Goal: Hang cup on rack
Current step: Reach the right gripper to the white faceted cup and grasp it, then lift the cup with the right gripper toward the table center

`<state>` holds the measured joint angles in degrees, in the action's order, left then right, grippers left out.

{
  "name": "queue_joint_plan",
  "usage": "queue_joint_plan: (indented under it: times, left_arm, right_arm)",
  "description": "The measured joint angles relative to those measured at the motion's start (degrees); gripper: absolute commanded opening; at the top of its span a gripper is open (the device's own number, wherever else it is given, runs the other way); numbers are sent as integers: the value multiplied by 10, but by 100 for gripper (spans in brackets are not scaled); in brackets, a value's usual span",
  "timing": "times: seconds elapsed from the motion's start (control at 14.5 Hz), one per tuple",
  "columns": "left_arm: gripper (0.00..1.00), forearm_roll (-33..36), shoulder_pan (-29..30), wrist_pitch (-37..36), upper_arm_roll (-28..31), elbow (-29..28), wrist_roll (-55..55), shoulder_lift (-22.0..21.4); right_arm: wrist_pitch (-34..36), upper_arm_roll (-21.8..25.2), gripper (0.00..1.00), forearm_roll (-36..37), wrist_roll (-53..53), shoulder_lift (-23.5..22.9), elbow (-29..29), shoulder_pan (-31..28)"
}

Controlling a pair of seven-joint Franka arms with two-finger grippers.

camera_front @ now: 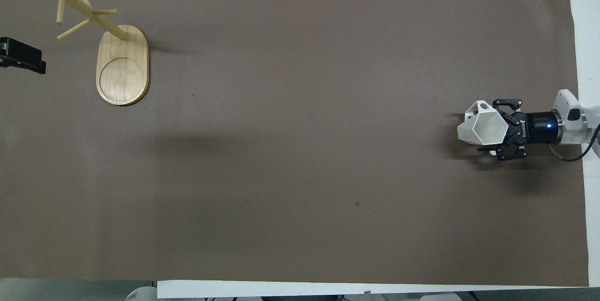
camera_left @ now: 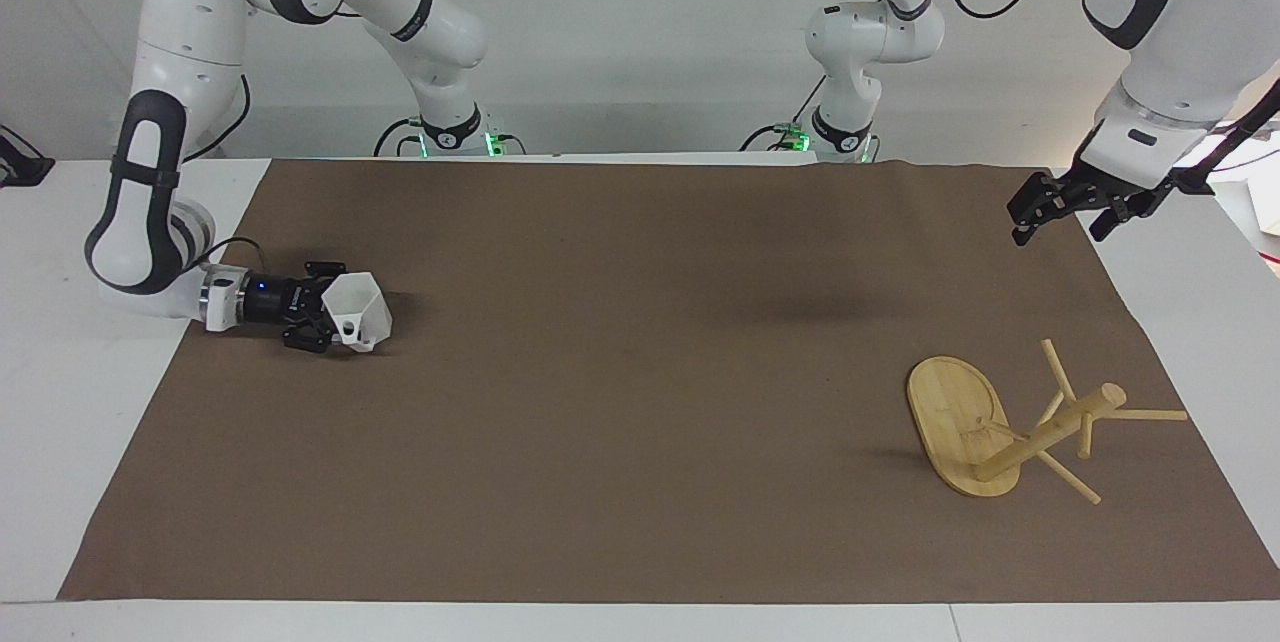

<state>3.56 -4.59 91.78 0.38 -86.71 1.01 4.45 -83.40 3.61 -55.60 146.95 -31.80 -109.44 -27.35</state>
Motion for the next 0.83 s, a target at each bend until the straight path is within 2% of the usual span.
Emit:
queue_joint_plan:
  times: [0.21,0.28,0.34,0.41,0.55,0.69,0.83]
  left_arm:
    - [100,0,0,0,-1,0,0,0]
    - [100,0,-1,0,-3,0,0,0]
    - [100,0,-2,0,-5,0,0,0]
    - [100,0,-3,-3,-7,0,0,0]
    - [100,0,-4,-14,-10,-1,0,0]
    - [100,0,-4,-22,-10,-2,0,0]
    - [99,0,-4,-44,-11,-2,-3,0]
  right_arm:
    - [0,0,97,0,1,6,-22,4]
    - [0,0,78,0,2,8,-27,4]
    - [1,0,51,0,3,9,-31,5]
    - [3,-1,38,0,3,11,-31,8]
    - [7,-1,31,-12,-3,19,-30,25]
    - [9,-6,30,-33,-47,36,-28,54]
    - [3,-10,29,-76,-117,67,-26,109]
